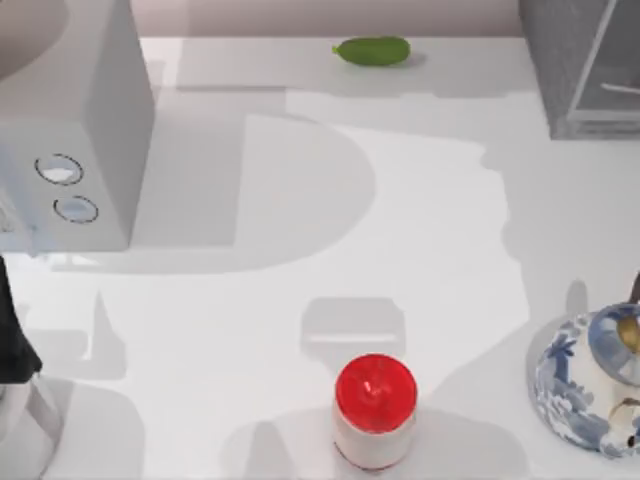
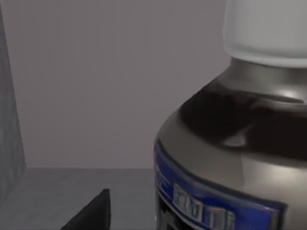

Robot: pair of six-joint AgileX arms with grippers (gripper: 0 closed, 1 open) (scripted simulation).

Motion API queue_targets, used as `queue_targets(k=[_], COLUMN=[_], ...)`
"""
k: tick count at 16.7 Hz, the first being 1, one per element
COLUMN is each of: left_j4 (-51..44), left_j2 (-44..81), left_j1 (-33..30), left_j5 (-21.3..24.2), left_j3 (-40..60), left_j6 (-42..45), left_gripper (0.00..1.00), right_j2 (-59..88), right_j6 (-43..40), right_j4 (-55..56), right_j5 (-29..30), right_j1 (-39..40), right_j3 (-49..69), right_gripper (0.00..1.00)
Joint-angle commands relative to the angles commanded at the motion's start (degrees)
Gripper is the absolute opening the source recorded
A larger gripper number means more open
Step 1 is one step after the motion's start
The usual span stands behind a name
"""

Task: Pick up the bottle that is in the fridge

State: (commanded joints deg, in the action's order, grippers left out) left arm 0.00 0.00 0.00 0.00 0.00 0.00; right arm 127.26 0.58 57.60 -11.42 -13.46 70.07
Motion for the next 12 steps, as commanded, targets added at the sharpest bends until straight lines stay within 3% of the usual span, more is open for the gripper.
queue_targets(k=[6, 12], left_j4=[0.0, 0.0], left_j2=[0.0, 0.0], left_j1=[0.0, 0.0], left_j5=[0.0, 0.0], left_j3=[0.0, 0.0], left_j6=[0.0, 0.0], left_gripper=[1.00, 1.00], right_j2=[1.5, 1.5], right_j6=[0.0, 0.0], right_j4=[-1.6, -1.6], right_j5=[0.4, 0.4], right_j1=[0.4, 0.4], right_j3=[2.7, 2.7], right_gripper=[1.00, 0.55])
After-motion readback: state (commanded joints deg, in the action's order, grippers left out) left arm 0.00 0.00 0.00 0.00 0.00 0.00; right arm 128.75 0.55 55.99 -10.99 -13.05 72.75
